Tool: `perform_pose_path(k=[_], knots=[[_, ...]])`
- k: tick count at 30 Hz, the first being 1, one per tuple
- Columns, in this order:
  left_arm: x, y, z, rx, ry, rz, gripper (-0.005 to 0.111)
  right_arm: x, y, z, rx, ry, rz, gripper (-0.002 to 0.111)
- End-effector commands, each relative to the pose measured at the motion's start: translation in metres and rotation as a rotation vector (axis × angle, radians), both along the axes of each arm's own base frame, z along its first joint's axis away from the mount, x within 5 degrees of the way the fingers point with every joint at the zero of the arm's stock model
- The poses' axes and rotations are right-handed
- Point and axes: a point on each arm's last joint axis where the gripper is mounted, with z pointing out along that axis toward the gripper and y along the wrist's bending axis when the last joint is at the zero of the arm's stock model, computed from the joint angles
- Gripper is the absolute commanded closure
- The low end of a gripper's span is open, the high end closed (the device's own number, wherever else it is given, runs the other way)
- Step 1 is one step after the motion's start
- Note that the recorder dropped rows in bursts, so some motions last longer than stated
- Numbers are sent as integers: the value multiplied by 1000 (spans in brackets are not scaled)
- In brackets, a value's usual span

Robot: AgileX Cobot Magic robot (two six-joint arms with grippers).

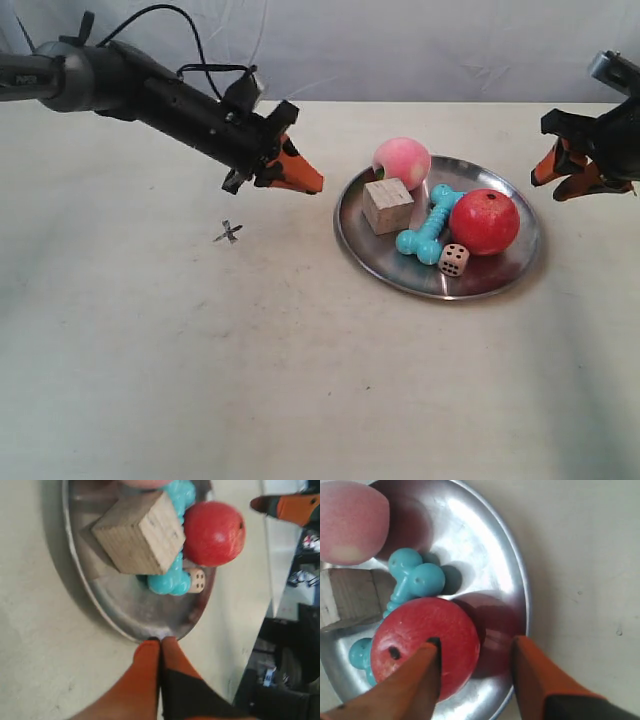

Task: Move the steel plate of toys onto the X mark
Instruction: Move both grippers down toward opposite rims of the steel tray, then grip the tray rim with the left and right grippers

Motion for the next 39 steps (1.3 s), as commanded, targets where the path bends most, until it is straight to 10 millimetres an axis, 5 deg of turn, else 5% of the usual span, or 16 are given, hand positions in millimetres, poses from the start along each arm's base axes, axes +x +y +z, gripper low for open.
perform_pose_path(k=[1,4,9,11,19,29,39], knots=[[0,-17,11,43,-57,-22,107,1,-15,-23,-12,40,-29,64],[9,-17,19,36,-111,22,103,-2,-26,-32,56,64,-86,64],[15,-14,21,26,-51,109,64,-2,-30,-34,85,51,-83,64],[17,-14,18,66,-22,164,59,-2,-29,-35,90,42,-71,64],[10,-20,-3,377,-31,198,59,-1,-29,-38,79,25,-49,64],[-1,-58,-5,356,-69,226,59,-2,-31,-39,57,30,-35,64],[-2,-60,-36,401,52,268,59,-2,-29,-38,82,40,-30,64]])
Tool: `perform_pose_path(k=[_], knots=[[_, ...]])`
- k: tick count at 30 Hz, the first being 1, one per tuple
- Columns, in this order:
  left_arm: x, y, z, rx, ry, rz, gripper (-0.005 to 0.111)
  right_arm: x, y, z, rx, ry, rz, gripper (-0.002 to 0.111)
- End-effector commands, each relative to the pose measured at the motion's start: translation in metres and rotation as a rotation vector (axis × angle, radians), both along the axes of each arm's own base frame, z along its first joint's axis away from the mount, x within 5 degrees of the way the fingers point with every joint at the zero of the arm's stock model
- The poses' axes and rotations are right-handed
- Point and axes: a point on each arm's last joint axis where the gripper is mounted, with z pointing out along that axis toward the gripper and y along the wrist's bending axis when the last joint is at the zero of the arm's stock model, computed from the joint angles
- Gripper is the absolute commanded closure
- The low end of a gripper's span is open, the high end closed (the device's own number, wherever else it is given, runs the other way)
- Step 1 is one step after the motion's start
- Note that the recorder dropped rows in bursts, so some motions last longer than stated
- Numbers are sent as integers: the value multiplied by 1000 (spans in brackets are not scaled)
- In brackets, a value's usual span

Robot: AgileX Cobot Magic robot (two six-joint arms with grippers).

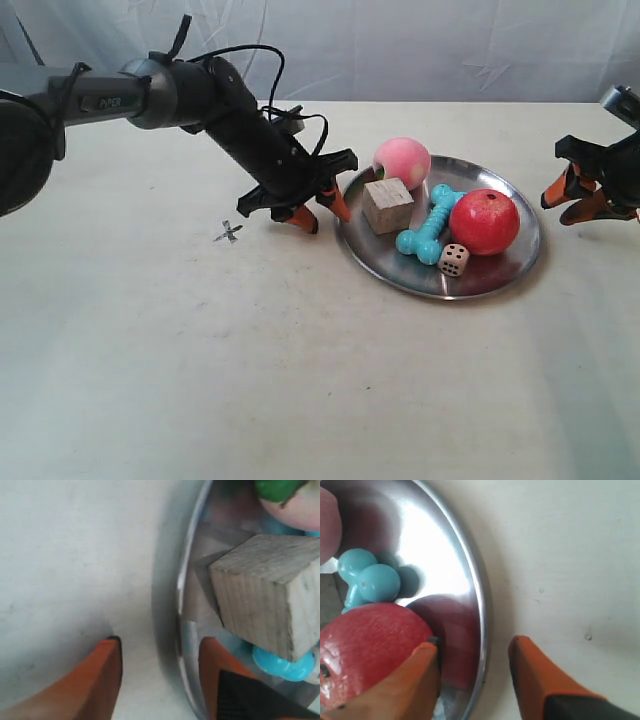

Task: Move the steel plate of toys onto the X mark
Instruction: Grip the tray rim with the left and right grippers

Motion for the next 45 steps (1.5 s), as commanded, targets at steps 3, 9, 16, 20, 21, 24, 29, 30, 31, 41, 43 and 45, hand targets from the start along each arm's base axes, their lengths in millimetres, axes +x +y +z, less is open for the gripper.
perform_pose_path(k=[3,9,16,20,21,24,29,30,31,41,43,45], knots=[[6,-4,-1,-19,-40,61,59,0,-2,1,0,-8,-3,64],[6,-9,-5,-48,-28,88,59,2,-3,-1,-8,-12,-16,64],[-2,-21,-9,-68,-12,57,59,2,-2,-22,35,33,-27,64],[-2,-22,-8,-75,-9,57,59,2,-2,-34,51,56,-32,64],[-2,-22,-8,-81,-2,59,59,3,-1,-37,57,60,-33,64],[-3,-22,-8,-83,0,59,59,3,1,-43,91,63,-37,64],[-2,-22,-8,-83,-2,60,59,5,5,-51,150,61,-36,64],[-2,-22,-8,-83,-7,65,60,4,6,-54,168,70,-36,64],[-2,-23,-8,-83,-12,67,61,4,7,-56,183,76,-37,64],[-1,-25,-7,-93,-16,77,73,6,33,-71,229,134,38,64],[-1,-25,-7,-96,-14,79,74,7,40,-71,222,136,58,65],[-1,-25,-7,-96,-14,79,75,8,45,-72,213,140,78,73]])
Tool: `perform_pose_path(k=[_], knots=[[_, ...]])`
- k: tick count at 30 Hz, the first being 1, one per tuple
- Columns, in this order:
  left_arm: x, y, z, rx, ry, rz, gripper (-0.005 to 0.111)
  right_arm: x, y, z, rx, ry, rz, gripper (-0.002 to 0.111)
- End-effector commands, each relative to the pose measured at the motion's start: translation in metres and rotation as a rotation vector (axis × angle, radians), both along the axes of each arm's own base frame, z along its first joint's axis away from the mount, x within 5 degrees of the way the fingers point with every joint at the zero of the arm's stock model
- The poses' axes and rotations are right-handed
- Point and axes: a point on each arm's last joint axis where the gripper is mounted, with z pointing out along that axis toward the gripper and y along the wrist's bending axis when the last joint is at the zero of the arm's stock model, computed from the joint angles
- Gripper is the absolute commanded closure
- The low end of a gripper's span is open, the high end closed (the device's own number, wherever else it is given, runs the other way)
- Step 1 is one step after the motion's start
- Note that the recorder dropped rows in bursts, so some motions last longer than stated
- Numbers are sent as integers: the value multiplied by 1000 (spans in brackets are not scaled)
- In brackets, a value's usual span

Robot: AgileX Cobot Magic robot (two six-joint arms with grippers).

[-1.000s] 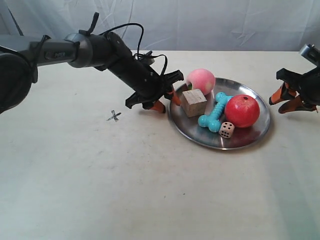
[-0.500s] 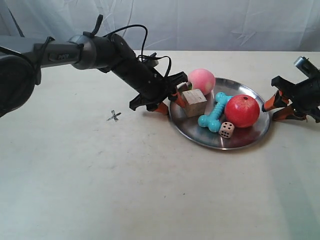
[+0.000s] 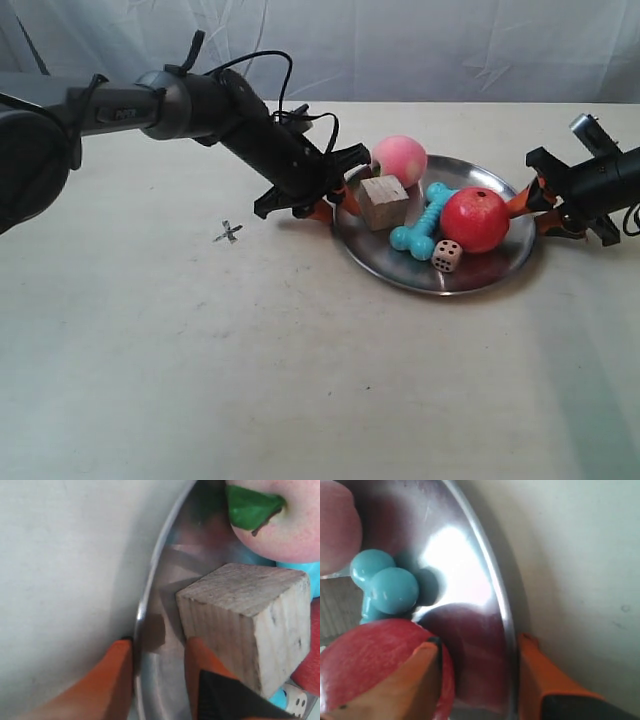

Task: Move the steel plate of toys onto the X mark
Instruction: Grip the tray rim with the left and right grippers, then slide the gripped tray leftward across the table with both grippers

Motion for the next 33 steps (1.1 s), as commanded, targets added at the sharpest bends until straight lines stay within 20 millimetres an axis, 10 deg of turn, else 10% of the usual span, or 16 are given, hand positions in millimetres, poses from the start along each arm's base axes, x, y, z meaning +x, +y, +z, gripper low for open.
perform_pose_path(k=[1,6,33], knots=[[-3,-7,-1,-26,15,-1,76,-5,23,-20,-15,61,107,79],[-4,-7,-1,-26,22,-9,95,-6,24,-20,-13,68,123,109],[-7,-10,35,-39,0,-124,107,-7,27,22,11,32,136,109]])
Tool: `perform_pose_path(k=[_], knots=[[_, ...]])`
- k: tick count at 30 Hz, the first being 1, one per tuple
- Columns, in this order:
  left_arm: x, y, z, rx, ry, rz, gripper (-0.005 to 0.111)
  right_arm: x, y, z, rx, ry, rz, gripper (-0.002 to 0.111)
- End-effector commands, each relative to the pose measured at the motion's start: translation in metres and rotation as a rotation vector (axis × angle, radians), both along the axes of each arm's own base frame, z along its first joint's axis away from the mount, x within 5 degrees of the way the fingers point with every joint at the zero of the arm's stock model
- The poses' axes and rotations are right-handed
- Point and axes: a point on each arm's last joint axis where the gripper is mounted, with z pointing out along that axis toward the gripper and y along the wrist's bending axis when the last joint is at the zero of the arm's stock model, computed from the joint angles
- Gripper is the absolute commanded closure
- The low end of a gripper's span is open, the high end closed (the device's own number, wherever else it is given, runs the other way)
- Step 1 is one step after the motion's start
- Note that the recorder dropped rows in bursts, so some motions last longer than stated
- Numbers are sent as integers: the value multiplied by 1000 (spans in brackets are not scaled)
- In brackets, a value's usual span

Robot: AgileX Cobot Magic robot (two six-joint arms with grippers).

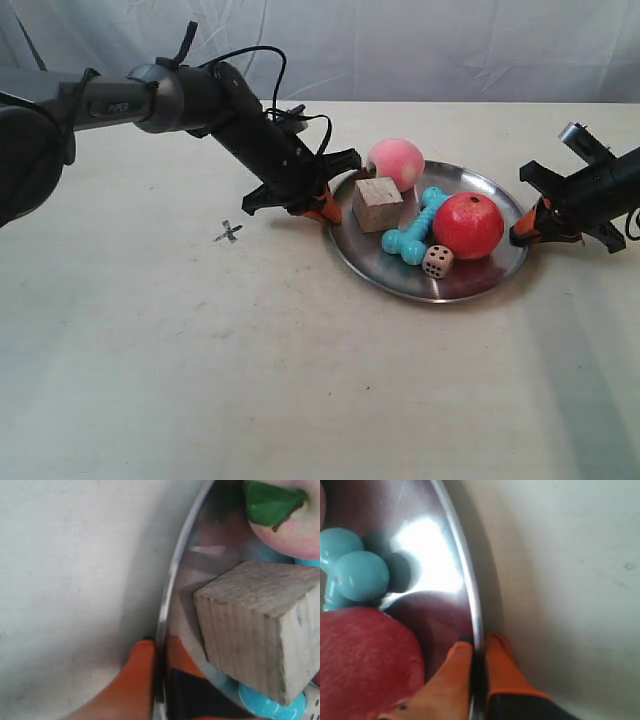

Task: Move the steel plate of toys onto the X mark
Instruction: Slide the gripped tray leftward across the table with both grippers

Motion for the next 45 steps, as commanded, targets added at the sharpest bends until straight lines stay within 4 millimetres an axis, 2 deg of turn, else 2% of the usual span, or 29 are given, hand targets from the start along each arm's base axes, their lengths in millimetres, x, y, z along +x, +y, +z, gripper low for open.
perform_pose_path(k=[1,6,11,17,20,24,29,37,45], knots=[[-5,-19,36,-94,-10,-47,107,-2,18,16,80,5,70,109],[-3,-18,49,-86,-51,-68,107,-2,18,28,70,-23,73,109],[-5,-15,48,-43,-36,-87,107,-2,21,36,74,-35,78,109],[-9,-7,48,-8,16,-130,107,0,49,37,90,-13,140,109],[-4,6,60,-8,2,-116,107,1,64,38,93,-9,176,109],[2,25,71,9,0,-108,107,2,73,39,103,-11,186,109],[4,40,69,51,26,-120,107,2,81,40,116,8,177,109],[7,58,71,86,51,-125,107,3,105,42,125,15,219,109],[14,87,87,136,12,-90,107,16,136,58,130,-27,264,109]])
